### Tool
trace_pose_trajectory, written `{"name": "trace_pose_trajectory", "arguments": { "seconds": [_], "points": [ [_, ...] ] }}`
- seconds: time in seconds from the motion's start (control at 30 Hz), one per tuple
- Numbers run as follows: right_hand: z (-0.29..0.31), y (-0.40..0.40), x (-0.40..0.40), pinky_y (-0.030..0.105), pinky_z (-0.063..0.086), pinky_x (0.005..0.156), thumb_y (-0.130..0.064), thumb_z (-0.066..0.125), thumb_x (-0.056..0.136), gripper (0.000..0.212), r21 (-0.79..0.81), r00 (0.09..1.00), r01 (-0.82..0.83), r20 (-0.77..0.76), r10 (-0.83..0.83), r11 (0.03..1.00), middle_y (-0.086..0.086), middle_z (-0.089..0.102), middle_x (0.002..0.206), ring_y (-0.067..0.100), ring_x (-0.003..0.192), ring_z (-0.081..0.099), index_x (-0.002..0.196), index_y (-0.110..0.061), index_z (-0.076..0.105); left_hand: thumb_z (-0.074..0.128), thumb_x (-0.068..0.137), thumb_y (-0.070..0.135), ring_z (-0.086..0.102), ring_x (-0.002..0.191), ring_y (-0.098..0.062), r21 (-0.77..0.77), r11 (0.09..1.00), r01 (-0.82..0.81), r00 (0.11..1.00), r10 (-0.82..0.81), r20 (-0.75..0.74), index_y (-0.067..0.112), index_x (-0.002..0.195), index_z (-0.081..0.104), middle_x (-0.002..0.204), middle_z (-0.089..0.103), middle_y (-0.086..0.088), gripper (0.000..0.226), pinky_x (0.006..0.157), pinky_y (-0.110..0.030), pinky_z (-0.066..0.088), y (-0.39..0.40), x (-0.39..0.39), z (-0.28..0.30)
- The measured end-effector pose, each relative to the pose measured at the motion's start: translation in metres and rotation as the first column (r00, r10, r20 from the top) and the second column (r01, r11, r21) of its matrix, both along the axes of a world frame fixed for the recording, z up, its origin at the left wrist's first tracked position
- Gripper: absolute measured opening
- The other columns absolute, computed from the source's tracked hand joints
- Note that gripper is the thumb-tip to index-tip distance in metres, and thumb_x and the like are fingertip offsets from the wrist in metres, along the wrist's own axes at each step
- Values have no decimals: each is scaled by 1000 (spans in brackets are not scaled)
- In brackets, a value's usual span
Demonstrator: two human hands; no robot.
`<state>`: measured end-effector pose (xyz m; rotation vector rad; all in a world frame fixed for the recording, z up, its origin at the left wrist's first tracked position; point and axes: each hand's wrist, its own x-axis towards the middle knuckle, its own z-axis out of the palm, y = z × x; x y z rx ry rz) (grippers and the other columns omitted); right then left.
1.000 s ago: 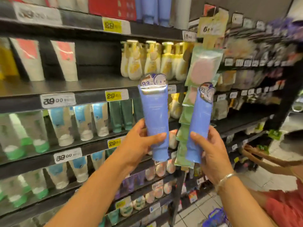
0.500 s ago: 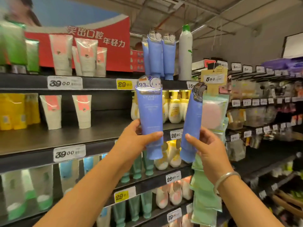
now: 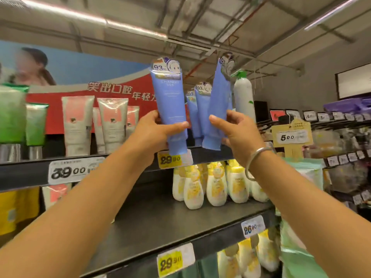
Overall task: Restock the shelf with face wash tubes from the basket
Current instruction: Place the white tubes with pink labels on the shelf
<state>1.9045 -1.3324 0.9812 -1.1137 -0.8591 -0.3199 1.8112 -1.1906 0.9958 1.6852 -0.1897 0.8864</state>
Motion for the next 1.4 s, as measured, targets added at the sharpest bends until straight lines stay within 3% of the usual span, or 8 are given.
{"name": "trace_pose_trajectory", "arguments": {
  "seconds": [0.1, 0.2, 0.27, 0.47, 0.83, 0.93, 1.03, 1.4],
  "points": [
    [22, 22, 10, 46, 53, 88, -8, 65, 82, 27, -24, 998, 67, 8, -67, 997, 14, 64, 96, 26, 91, 61, 107, 3, 62, 73, 73, 4, 66, 77, -19, -14, 999, -29, 1000, 28, -8, 5, 112, 58, 97, 67, -7, 41, 69, -32, 57, 12, 17, 13],
    [28, 41, 19, 29, 57, 72, -7, 65, 82, 30, -74, 994, 101, 49, -97, 992, 11, 63, 96, 19, 80, 61, 109, 3, 61, 75, 71, 5, 66, 94, -26, -45, 997, -57, 997, 54, -49, 4, 117, 56, 112, 66, -10, 49, 80, -39, 56, 21, 34, 17],
    [27, 51, 25, 23, 56, 69, -6, 65, 81, 33, -94, 993, 109, 57, -104, 990, 11, 64, 99, 19, 83, 61, 112, 3, 60, 76, 71, 6, 65, 96, -26, -43, 995, -86, 995, 83, -63, 4, 117, 54, 114, 65, -10, 51, 73, -35, 55, 25, 43, 19],
    [21, 66, 38, 31, 54, 80, -11, 68, 80, 33, -179, 981, 190, 80, -178, 965, 13, 68, 106, 22, 92, 64, 111, 0, 63, 78, 70, 11, 61, 89, -23, -11, 990, -141, 987, 140, -84, 8, 117, 53, 114, 63, -8, 54, 58, -24, 49, 30, 56, 21],
    [20, 73, 47, 42, 44, 101, -23, 70, 79, 61, -252, 939, 341, 124, -320, 905, 14, 53, 133, 29, 120, 52, 131, -3, 44, 79, 69, 25, 61, 95, -24, 76, 968, -240, 959, 248, -139, 8, 116, 50, 112, 60, -6, 58, 66, -27, 51, 31, 57, 20],
    [14, 72, 47, 26, 40, 92, -27, 69, 80, 67, -271, 929, 368, 132, -344, 889, 11, 48, 137, 27, 123, 49, 135, -5, 37, 79, 70, 26, 64, 92, -26, 135, 961, -242, 949, 263, -176, 6, 107, 56, 105, 64, -8, 48, 68, -30, 53, 32, 54, 19],
    [8, 71, 49, 28, 42, 90, -22, 66, 82, 66, -314, 915, 402, 158, -370, 860, 11, 47, 137, 26, 122, 49, 137, -9, 32, 79, 71, 17, 65, 97, -29, 144, 956, -255, 939, 281, -199, 10, 96, 56, 110, 66, -13, 35, 85, -43, 55, 34, 52, 17],
    [11, 81, 52, 33, 44, 91, -25, 69, 80, 63, -370, 865, 502, 210, -456, 782, 15, 49, 132, 31, 119, 50, 131, -6, 37, 76, 72, 16, 63, 102, -32, 127, 936, -329, 907, 350, -233, 4, 109, 55, 114, 63, -15, 44, 90, -47, 53, 37, 53, 18]
  ]
}}
